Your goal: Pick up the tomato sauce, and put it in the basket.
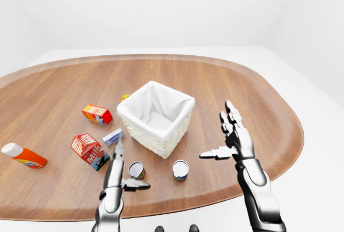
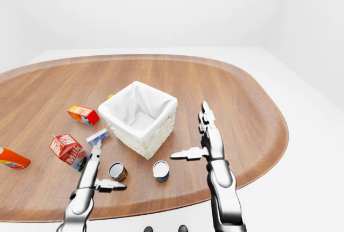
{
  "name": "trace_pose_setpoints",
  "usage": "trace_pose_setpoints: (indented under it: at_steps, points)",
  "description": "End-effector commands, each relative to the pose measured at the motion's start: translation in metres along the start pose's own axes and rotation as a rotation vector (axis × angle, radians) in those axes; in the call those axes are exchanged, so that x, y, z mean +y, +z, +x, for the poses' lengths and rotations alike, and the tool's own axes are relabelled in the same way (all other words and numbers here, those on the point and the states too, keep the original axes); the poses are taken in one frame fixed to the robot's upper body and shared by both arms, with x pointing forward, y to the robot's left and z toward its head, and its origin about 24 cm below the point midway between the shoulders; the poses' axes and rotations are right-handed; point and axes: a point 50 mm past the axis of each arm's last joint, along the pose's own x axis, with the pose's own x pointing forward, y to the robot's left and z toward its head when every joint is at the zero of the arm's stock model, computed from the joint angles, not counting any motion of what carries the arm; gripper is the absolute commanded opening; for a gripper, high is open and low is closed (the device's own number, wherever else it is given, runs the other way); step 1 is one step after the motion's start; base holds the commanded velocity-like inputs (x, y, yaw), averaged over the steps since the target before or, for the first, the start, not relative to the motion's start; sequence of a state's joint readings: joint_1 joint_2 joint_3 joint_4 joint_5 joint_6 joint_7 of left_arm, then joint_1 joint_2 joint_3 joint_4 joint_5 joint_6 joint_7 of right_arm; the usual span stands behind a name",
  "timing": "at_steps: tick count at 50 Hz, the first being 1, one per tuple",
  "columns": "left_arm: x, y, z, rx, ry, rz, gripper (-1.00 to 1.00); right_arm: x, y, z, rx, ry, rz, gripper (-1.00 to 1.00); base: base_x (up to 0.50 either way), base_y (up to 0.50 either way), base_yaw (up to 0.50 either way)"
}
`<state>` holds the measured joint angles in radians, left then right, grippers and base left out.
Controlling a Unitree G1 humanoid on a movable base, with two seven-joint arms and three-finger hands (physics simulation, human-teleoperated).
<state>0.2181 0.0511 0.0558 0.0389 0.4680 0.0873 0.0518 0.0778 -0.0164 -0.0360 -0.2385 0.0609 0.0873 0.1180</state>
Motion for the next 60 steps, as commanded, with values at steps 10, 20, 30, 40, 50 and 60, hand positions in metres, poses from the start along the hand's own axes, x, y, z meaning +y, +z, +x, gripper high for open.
trace_pose_setpoints:
  at_steps: [10, 20, 30, 40, 50, 60]
  points:
    - [0.003, 0.000, 0.002, 0.002, 0.007, -0.001, 1.00, 0.001, -0.002, -0.001, 0.011, 0.003, -0.002, 1.00, 0.00, 0.00, 0.00]
    - [0.002, 0.002, 0.006, -0.004, 0.004, -0.001, 1.00, 0.002, -0.004, -0.003, 0.017, 0.006, -0.004, 1.00, 0.00, 0.00, 0.00]
    - [0.000, 0.003, 0.010, -0.003, 0.001, 0.002, 1.00, 0.002, -0.004, -0.003, 0.019, 0.007, -0.004, 1.00, 0.00, 0.00, 0.00]
    - [-0.003, 0.001, 0.013, 0.009, -0.005, 0.003, 1.00, 0.002, -0.005, -0.003, 0.023, 0.008, -0.004, 1.00, 0.00, 0.00, 0.00]
    - [-0.005, -0.002, 0.016, 0.024, -0.007, 0.004, 1.00, 0.002, -0.006, -0.003, 0.026, 0.008, -0.004, 1.00, 0.00, 0.00, 0.00]
    - [-0.008, -0.010, 0.020, 0.058, -0.011, 0.005, 1.00, 0.002, -0.006, -0.003, 0.028, 0.008, -0.005, 1.00, 0.00, 0.00, 0.00]
